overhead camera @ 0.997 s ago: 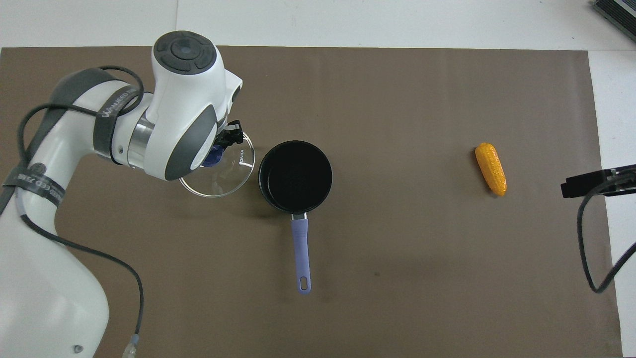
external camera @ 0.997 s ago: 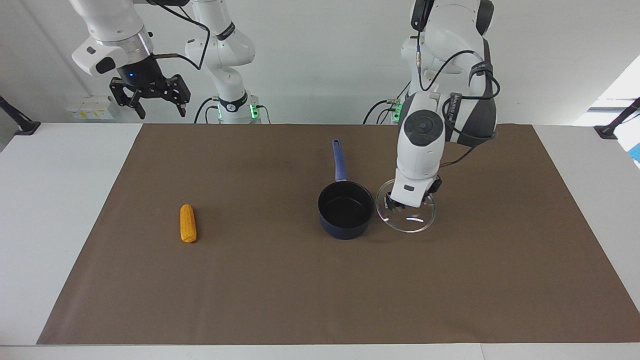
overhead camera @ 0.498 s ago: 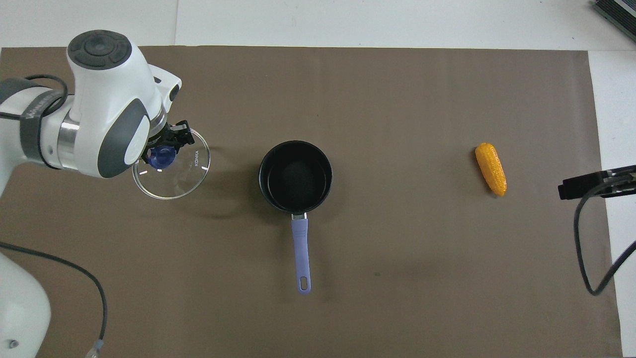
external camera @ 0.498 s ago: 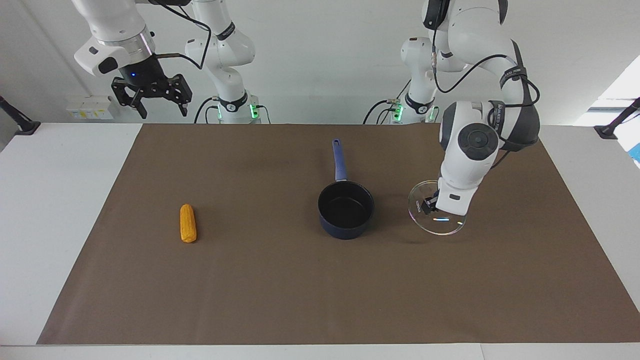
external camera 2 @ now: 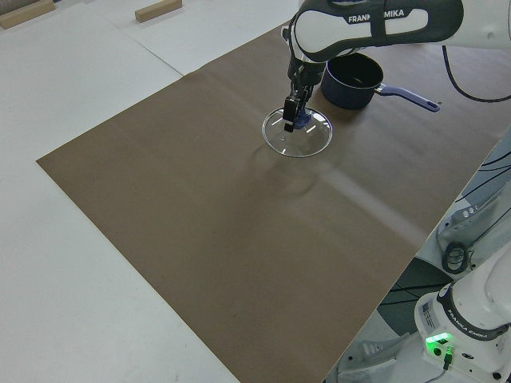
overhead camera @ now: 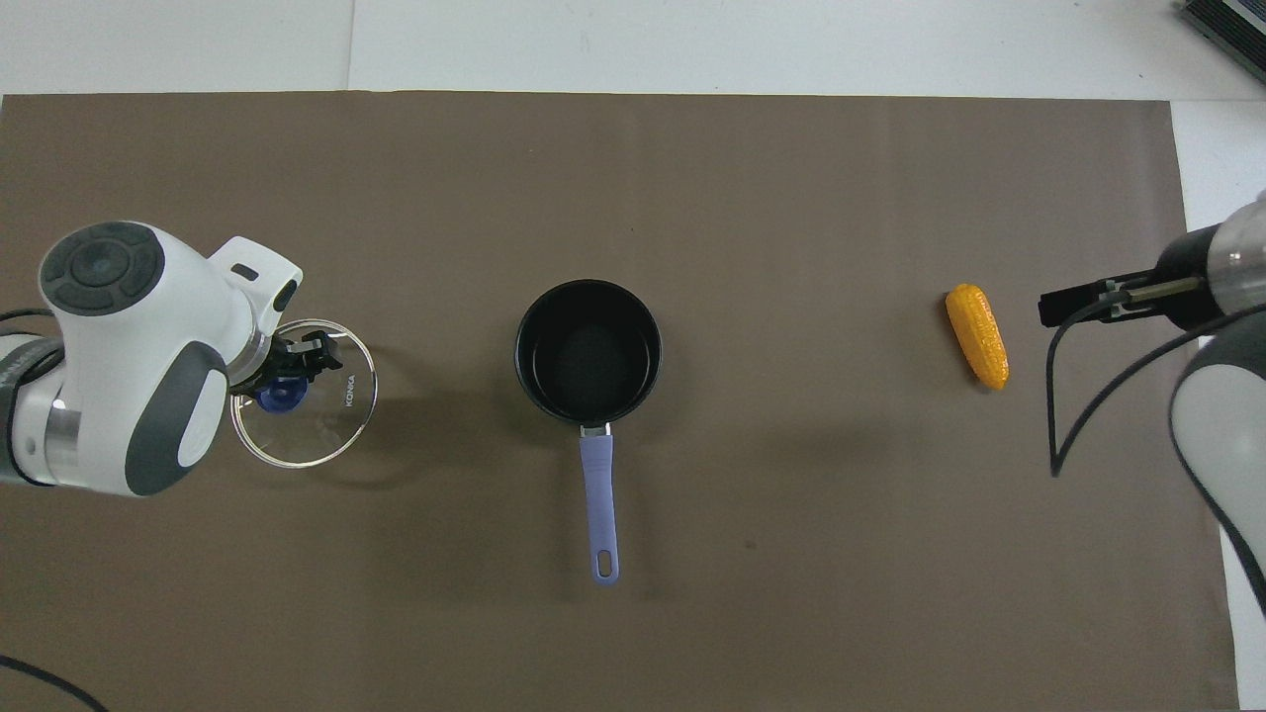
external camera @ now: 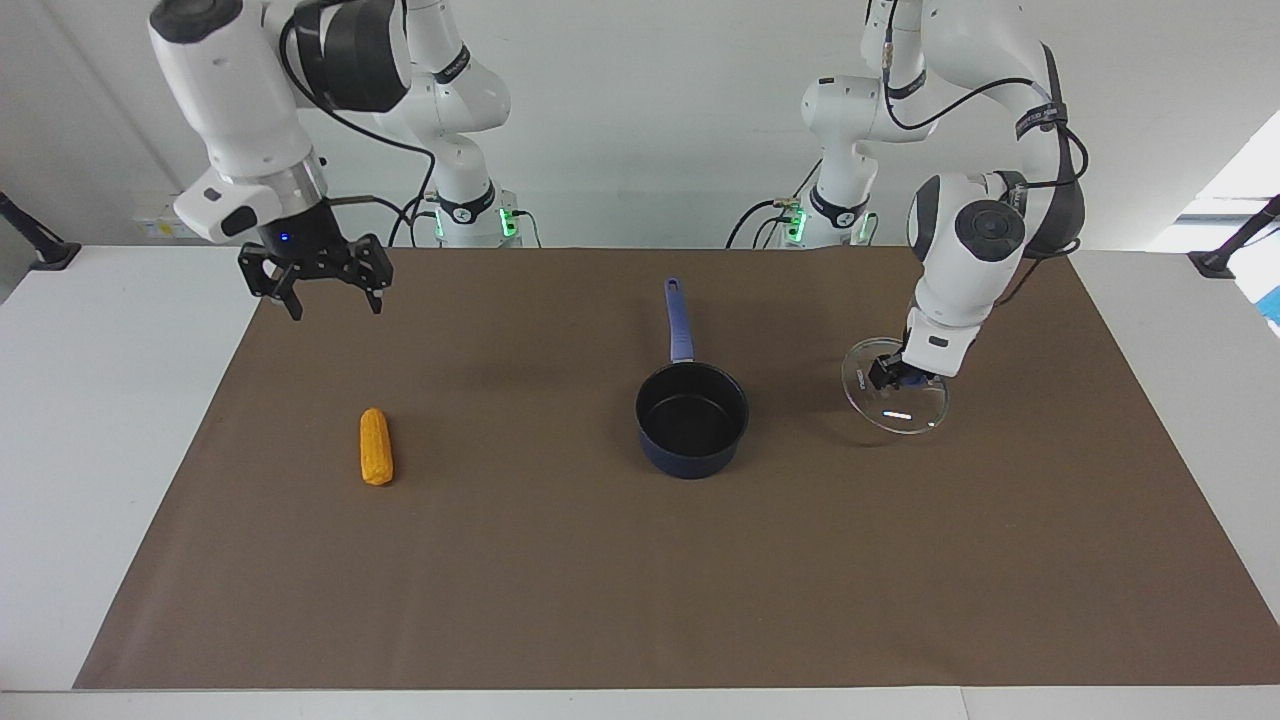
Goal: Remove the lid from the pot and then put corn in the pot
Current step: 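Set the lid down with the left gripper while the right gripper grasps the corn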
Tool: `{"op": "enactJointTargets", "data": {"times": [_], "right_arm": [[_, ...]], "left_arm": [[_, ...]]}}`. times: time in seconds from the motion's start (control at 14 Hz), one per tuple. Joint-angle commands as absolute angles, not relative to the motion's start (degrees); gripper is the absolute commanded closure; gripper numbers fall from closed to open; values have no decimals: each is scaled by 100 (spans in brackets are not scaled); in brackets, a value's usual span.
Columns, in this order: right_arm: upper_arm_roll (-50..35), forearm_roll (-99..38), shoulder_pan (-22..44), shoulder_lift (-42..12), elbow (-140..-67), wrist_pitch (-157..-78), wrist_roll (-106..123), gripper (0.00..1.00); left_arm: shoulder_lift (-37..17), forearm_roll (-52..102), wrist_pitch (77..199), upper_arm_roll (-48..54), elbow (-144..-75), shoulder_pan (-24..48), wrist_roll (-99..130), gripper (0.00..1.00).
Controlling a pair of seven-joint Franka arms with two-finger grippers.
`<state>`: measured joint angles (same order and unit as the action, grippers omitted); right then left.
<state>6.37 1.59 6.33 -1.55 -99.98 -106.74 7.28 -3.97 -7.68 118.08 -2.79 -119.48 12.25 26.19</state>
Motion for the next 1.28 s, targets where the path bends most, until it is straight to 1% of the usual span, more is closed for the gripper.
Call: {"op": "enactJointTargets", "data": {"times": [0.0, 0.07, 0.21, 0.43, 0.5, 0.64, 0.71, 0.78, 0.93, 1.21], "right_arm": [[598, 150, 563, -920, -9975, -11274, 1045, 0], [598, 62, 563, -1158, -9984, -11555, 1098, 0], [598, -70, 528, -1353, -10177, -11873, 1430, 0], [606, -70, 300, -1730, -10484, -12391, 2414, 0], [598, -70, 238, -1766, -10538, -12497, 2547, 0], [606, -79, 264, -1749, -10652, -12507, 2566, 0], [598, -88, 185, -1758, -10757, -12507, 2584, 0], [598, -88, 132, -1836, -10888, -12585, 2610, 0], [598, -105, 123, -2108, -11003, -12936, 2706, 0], [598, -114, 97, -2144, -11021, -13025, 2962, 0]], "left_arm": [[254, -958, 12434, -229, -12900, 863, 2225, 100], [368, -967, 12584, -229, -13120, 809, 2058, 100], [518, -967, 12700, -229, -13385, 511, 1698, 100], [501, -1194, 13155, -229, -13753, 300, 1626, 100], [536, -1213, 13270, -229, -13877, 247, 1626, 100], [440, -1230, 13367, -229, -13948, 272, 1617, 100], [431, -1230, 13438, -229, -13948, 246, 1617, 62], [422, -1230, 13421, -229, -13922, 246, 1617, 1], [335, -1230, 13360, -229, -13808, 246, 1626, 0], [255, -1230, 12912, -220, -13194, 246, 1565, 0]]}}
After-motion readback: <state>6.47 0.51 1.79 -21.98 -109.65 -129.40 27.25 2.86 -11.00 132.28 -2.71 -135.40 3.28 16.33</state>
